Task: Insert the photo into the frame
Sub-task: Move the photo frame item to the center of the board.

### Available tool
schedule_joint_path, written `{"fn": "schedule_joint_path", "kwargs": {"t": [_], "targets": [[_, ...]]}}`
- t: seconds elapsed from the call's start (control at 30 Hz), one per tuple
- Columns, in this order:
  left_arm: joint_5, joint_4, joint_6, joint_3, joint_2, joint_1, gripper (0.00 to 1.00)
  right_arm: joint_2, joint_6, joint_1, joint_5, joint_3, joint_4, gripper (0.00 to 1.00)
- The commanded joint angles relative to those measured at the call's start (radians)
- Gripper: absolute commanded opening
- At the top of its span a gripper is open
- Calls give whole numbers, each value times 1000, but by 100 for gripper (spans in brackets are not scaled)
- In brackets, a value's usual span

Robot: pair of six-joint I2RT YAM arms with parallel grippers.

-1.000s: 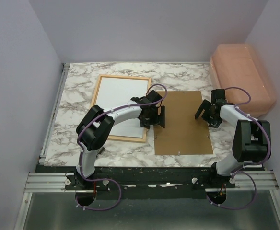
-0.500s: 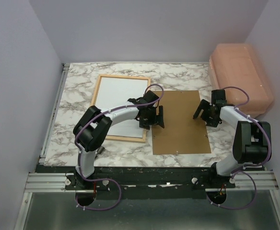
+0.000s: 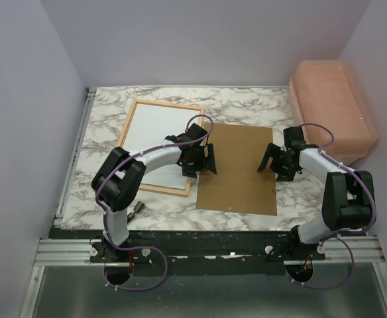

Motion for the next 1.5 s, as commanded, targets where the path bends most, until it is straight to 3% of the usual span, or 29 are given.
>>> {"fn": "schedule_joint_path", "kwargs": {"t": [0.0, 0.3, 0.5, 0.83, 1.13, 1.47], "targets": [[10, 33, 7, -12, -17, 0, 85, 1, 3, 2, -2, 2, -78, 91], [40, 24, -6, 44, 54, -25, 85, 40, 36, 3, 56, -9, -64, 91], [65, 21, -10, 60, 80, -37, 84, 93, 28, 3, -13, -29, -32, 91], [186, 158, -16, 6, -55, -33, 84, 87, 29, 3, -145, -67, 13, 91], [214, 88, 14, 61, -161, -32, 83, 71, 49, 6, -262, -89, 53, 90], [76, -31, -1, -17, -300, 21, 83, 132, 190, 219, -290, -24, 140, 89]]}}
